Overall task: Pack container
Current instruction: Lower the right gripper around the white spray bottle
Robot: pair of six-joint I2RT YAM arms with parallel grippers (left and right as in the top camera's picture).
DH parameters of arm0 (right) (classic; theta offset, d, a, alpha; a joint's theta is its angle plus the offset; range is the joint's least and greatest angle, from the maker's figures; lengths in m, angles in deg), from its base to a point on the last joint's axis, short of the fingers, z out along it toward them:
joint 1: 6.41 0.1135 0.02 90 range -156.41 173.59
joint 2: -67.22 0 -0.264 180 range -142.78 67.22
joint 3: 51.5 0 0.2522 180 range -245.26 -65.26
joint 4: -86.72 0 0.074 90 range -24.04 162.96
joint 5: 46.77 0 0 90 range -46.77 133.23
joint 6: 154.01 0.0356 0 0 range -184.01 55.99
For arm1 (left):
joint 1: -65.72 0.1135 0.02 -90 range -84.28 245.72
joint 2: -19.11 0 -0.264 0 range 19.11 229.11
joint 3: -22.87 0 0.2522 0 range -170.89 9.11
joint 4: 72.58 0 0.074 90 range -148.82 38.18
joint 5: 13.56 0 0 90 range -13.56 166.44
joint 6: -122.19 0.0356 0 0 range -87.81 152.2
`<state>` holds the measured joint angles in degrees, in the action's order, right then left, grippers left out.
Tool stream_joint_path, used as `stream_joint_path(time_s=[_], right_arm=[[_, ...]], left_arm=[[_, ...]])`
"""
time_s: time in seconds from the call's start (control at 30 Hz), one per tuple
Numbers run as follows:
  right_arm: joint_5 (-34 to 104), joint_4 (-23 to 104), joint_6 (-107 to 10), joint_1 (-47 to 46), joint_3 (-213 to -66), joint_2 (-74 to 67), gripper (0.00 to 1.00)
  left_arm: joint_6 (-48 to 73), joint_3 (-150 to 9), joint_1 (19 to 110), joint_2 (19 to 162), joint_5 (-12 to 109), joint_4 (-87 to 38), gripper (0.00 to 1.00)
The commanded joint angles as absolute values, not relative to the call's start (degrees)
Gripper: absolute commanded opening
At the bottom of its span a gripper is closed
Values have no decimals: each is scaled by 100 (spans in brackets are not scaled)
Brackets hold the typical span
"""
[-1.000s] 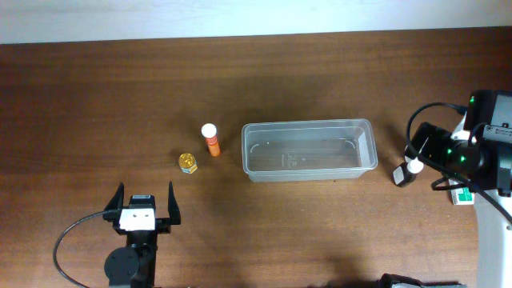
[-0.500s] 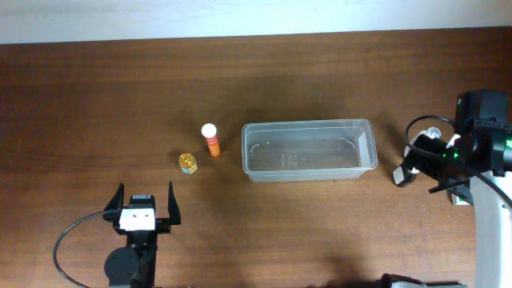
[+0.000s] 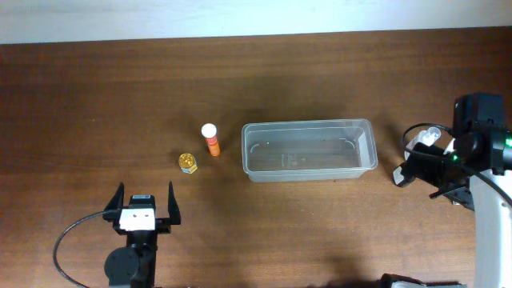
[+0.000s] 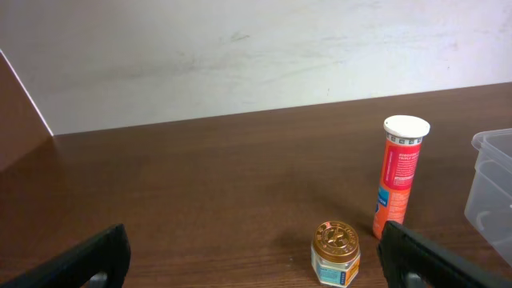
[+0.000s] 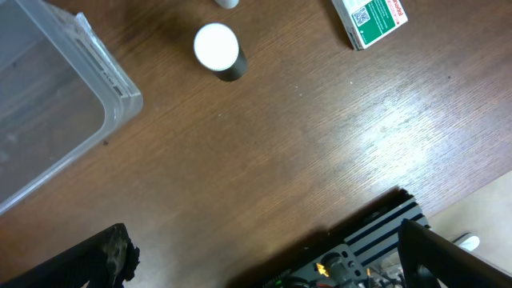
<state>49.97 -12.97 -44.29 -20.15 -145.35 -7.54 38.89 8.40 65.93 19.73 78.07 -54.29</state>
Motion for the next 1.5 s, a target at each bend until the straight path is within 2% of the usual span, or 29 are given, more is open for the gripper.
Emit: stream_joint_path(time_s=[0.0,0.57,0.83,1.13,1.47], right_arm=[[4766,-1319,-4899,-2030,-14537,-778,98],[4844,-643,-4905,-2030,-14041,-944,98],[4514,45,-5517,-2032,-14041,-1513,98],[4495,642,-5393,-2032,-14041,-2300,98],[4495,974,-5194,-2032,-14041,-2411,98]], left_arm=[[3979,857,6626,1940,7746,-5407,99],[3979,857,6626,1940,7746,-5405,99],[3979,857,6628,1940,7746,-5407,99],[3979,857,6628,1940,7746,-5407,99],[3979,857,6626,1940,7746,-5405,99]])
